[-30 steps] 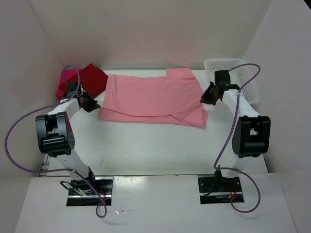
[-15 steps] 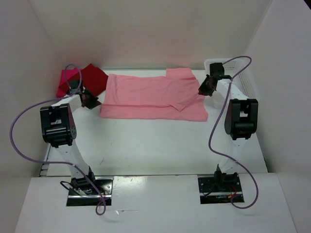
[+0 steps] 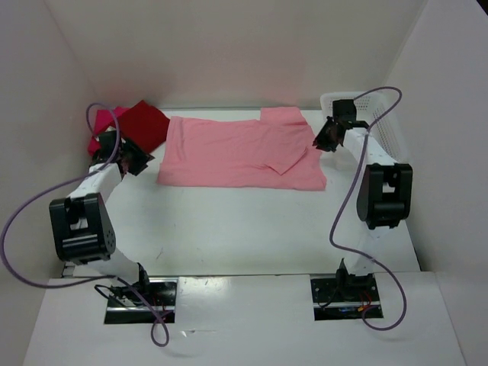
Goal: Fold and stack the t-shirts
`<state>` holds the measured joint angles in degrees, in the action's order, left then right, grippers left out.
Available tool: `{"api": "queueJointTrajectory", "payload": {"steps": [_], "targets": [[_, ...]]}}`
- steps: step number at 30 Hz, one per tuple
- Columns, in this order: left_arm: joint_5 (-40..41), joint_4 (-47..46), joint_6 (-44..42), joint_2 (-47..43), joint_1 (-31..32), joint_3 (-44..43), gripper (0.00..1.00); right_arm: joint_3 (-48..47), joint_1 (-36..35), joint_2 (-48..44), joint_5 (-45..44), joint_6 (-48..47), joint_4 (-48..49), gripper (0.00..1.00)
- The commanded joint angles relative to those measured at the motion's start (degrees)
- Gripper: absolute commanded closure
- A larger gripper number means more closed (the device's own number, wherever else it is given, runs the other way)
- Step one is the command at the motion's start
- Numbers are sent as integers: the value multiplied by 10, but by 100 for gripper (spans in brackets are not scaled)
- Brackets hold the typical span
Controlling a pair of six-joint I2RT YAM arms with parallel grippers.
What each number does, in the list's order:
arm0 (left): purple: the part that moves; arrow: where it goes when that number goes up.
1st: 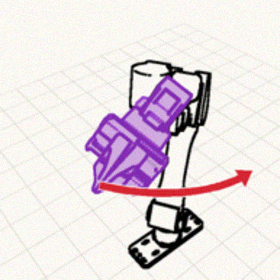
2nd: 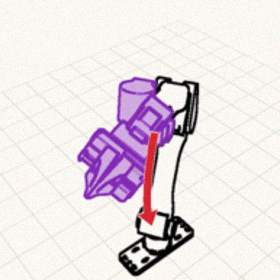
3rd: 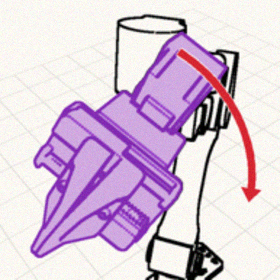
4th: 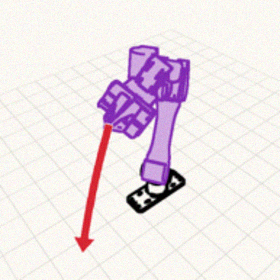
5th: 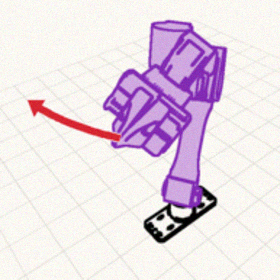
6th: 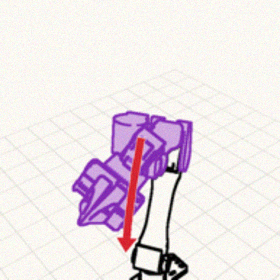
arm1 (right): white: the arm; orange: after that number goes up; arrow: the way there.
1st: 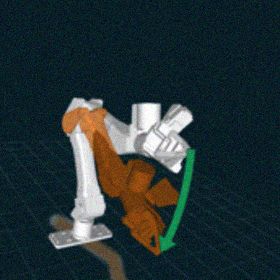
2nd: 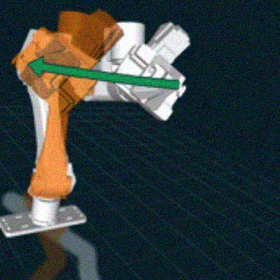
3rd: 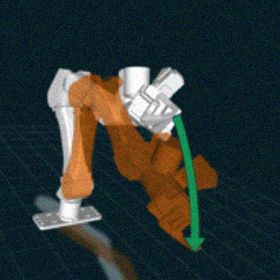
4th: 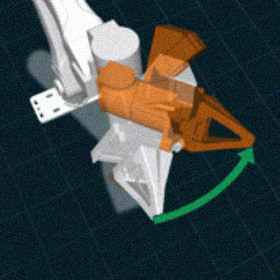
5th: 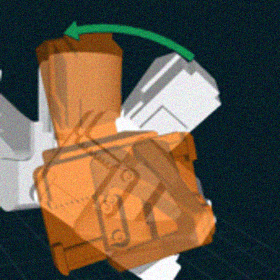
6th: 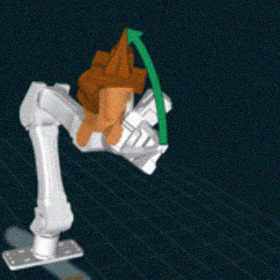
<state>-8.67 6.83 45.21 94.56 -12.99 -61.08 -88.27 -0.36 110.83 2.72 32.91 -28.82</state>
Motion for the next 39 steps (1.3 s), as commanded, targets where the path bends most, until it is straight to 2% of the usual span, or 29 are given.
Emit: {"api": "queueJointTrajectory", "payload": {"steps": [1, 2, 4, 8, 9, 10, 16, 19, 20, 21, 25, 34, 35, 38, 39], "targets": [[8, -16, -8, -64, -3, 45, 51, 57, 4, -124, -1, -11, 24, 77], [1, -11, -8, -69, -3, 63, 57, 81, 4, -143, -1, -11, 31, 85], [-27, -5, -3, -57, -3, 76, 61, 149, 4, -170, -1, -11, 31, 100], [-42, -16, 2, -20, -3, 95, 61, 265, 4, -214, -6, 1, 46, 100], [-49, -16, 8, 1, -3, 95, 60, 278, 4, -221, -6, 7, 46, 96], [-55, -24, 8, 11, -3, 95, 60, 290, 4, -221, -6, 7, 54, 89], [-73, -57, 33, 52, -3, 95, 61, 339, 4, -233, 10, 29, 68, 79], [-73, -69, 44, 58, -3, 95, 61, 369, 4, -244, 1, 42, 83, 70], [-73, -69, 44, 65, -3, 95, 63, 375, 4, -244, -4, 51, 91, 66], [-73, -69, 44, 65, -3, 88, 72, 383, 4, -244, -23, 71, 91, 64], [-68, -62, 38, 72, -3, 88, 93, 389, 4, -210, -50, 110, 126, 63], [-67, -51, 25, 67, -3, 88, 100, 375, 4, -165, -93, 140, 176, 59], [-67, -51, 20, 67, -3, 88, 100, 375, 4, -159, -93, 140, 176, 63], [-67, -51, 20, 67, -3, 88, 100, 375, 4, -153, -98, 146, 181, 83], [-67, -51, 15, 67, -3, 88, 100, 375, 4, -153, -98, 151, 181, 83]]}}
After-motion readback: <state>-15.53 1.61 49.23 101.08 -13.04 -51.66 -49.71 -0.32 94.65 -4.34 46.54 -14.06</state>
